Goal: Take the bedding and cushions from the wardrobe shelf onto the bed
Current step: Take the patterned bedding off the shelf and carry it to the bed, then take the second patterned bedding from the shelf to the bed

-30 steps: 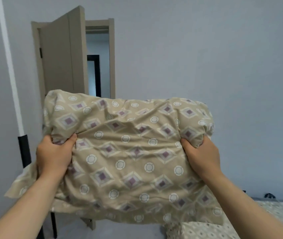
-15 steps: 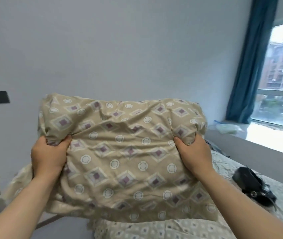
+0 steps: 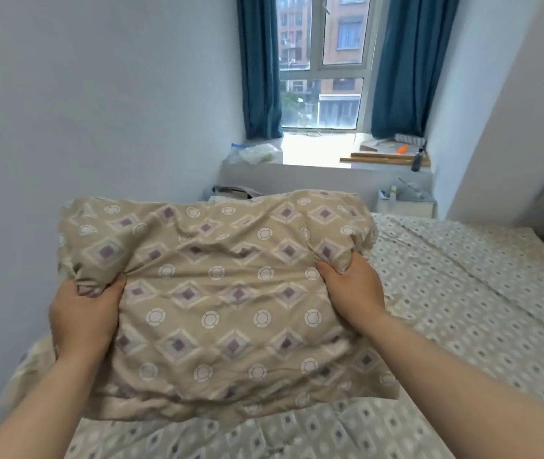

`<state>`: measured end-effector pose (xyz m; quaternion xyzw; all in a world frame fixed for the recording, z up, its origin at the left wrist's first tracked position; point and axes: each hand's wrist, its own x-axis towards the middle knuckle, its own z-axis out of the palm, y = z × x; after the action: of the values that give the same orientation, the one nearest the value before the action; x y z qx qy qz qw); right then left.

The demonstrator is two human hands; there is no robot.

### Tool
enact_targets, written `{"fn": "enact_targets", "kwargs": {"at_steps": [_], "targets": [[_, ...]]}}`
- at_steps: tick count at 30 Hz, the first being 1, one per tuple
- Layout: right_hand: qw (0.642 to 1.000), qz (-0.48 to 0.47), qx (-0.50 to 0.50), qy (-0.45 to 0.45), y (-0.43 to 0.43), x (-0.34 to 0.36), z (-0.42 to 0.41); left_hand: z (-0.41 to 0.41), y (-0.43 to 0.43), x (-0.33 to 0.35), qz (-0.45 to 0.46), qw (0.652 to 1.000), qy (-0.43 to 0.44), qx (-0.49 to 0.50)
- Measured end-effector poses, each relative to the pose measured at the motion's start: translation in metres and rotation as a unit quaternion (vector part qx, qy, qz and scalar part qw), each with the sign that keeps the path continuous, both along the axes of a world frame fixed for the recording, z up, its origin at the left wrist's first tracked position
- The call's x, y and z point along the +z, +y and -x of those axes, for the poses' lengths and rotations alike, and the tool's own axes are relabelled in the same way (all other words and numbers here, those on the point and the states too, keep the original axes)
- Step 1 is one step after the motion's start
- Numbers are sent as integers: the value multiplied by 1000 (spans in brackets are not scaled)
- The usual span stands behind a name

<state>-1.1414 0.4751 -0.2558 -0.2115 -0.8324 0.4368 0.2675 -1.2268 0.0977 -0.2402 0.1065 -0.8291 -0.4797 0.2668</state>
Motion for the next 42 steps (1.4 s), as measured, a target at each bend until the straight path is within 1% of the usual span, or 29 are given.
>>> {"fn": "enact_targets", "kwargs": {"at_steps": [3, 5, 10, 14, 16, 19, 23, 26, 28, 31, 32, 34, 37, 39, 42], "targets": [[998, 19, -44, -45, 6, -58, -5, 34, 20, -58, 9, 998, -43, -45], [993, 38, -71, -87, 12, -107, -12, 49, 36, -108, 20, 994, -85, -73], [972, 78, -134, -178, 27, -222, -49, 43, 74, -234, 7, 973, -190, -129], [950, 99, -166, -243, 28, -314, -75, 36, 89, -322, 38, 958, -241, -149], [943, 106, -176, -261, 27, -349, -82, 38, 93, -355, 51, 950, -264, -160], [930, 116, -178, -299, 16, -400, -96, 33, 88, -405, 76, 928, -320, -176], [914, 120, -183, -341, 5, -435, -106, 23, 79, -446, 83, 910, -365, -177], [906, 129, -188, -356, 5, -440, -110, 25, 74, -454, 104, 900, -387, -171], [893, 129, -187, -389, 7, -435, -111, 28, 71, -451, 130, 888, -411, -159], [868, 105, -201, -442, 12, -415, -102, 35, 72, -432, 167, 880, -424, -137], [870, 97, -197, -441, 12, -402, -96, 38, 75, -422, 173, 879, -419, -147], [893, 97, -169, -407, 11, -370, -77, 46, 85, -396, 165, 880, -398, -201], [930, 97, -112, -336, 11, -308, -46, 57, 111, -339, 109, 879, -363, -291], [949, 103, -82, -287, 5, -258, -32, 58, 124, -290, 80, 882, -319, -338], [968, 98, -64, -222, -3, -184, -23, 54, 143, -214, 51, 886, -248, -387]]}}
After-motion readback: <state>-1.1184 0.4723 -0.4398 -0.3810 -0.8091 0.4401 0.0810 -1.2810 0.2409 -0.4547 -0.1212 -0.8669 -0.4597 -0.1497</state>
